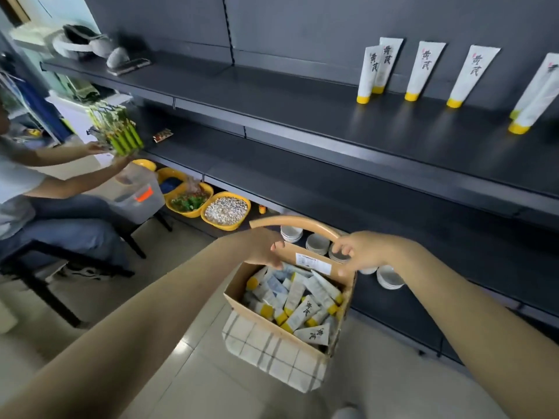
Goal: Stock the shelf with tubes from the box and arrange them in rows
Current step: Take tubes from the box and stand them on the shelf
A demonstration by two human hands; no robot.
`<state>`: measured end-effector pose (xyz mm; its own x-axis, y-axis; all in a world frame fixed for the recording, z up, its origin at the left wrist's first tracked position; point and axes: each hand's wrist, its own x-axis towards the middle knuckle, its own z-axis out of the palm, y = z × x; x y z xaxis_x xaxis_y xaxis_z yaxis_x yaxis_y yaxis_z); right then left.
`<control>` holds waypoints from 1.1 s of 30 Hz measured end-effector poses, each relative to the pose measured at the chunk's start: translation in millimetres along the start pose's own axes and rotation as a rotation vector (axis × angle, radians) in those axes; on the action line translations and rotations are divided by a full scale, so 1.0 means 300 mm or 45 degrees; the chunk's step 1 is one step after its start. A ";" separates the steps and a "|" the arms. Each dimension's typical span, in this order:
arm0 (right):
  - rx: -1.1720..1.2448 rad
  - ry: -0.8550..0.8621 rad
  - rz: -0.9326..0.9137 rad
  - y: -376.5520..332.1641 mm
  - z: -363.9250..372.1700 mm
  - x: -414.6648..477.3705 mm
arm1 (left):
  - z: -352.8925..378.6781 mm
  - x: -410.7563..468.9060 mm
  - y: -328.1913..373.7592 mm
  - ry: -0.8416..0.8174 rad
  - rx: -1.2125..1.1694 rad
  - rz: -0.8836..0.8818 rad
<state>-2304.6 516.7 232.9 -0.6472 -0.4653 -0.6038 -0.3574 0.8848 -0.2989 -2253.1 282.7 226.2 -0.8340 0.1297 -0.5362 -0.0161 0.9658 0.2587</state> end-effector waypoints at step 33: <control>0.911 0.041 0.581 0.190 0.822 0.782 | 0.695 0.763 -0.509 -0.590 -0.386 0.008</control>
<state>-2310.6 463.4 -108.0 -0.6473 -0.0499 -0.7606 0.4485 0.7819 -0.4329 -2326.6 211.7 -103.5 -0.5054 0.2864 -0.8139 -0.2270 0.8659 0.4457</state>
